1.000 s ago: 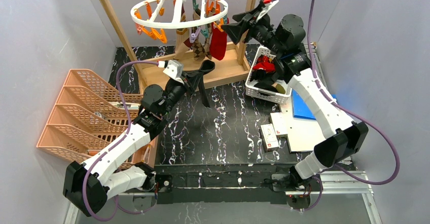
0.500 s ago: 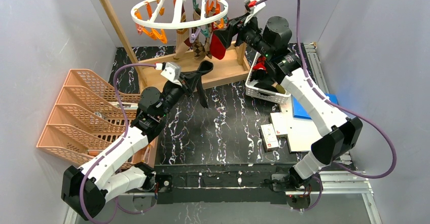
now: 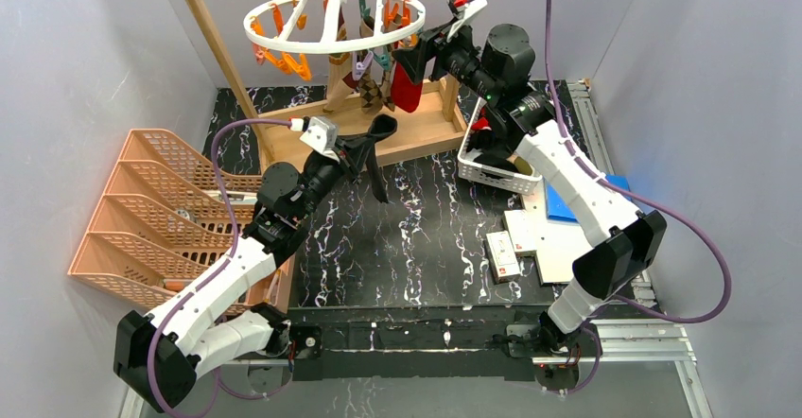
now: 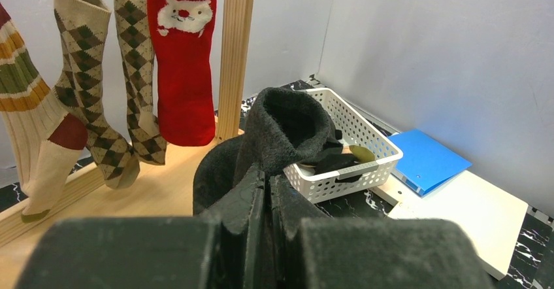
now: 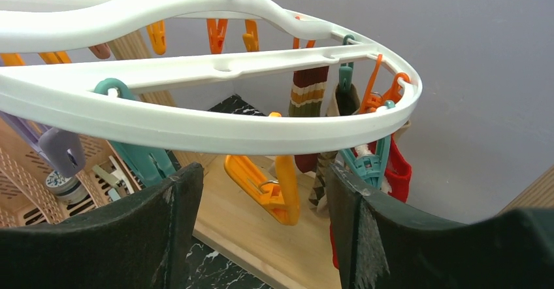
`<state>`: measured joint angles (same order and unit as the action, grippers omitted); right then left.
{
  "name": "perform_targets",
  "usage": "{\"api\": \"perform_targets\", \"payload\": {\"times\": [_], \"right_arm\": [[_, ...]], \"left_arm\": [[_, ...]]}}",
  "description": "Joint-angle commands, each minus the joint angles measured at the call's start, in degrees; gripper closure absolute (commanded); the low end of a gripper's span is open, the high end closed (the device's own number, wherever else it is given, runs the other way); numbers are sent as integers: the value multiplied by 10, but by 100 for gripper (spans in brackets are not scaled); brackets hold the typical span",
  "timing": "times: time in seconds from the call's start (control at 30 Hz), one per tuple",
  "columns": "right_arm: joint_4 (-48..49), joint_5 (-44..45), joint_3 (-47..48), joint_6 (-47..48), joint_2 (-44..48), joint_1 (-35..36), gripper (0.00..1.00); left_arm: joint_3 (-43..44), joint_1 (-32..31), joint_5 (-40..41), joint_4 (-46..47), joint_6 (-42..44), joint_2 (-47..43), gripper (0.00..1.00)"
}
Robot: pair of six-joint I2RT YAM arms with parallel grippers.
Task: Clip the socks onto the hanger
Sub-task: Open the clamp at the hanger.
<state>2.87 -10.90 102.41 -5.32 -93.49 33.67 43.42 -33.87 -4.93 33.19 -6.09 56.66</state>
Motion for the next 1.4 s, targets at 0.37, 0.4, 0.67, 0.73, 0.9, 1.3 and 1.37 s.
{"api": "perform_targets", "payload": {"times": [0.37,0.4,0.67,0.73,0.9,1.3,1.37], "right_arm": [[0,7,53,1,-12,5,34],[-1,7,52,1,-13,5,35],[-15,11,65,0,-19,7,35],[-17,12,67,0,-21,8,36],[-24,13,74,1,-26,10,40],[-23,16,85,2,-30,16,38],[-25,15,87,2,-32,16,43]], "left_arm": [[0,-1,2,0,3,-21,100],[-1,-1,2,0,3,-21,100],[1,-1,0,-1,3,-24,100],[1,-1,0,-2,3,-25,100],[0,-1,0,-2,3,-26,100],[-2,-1,-1,1,4,-24,100],[-3,-1,0,1,5,-24,100]]}}
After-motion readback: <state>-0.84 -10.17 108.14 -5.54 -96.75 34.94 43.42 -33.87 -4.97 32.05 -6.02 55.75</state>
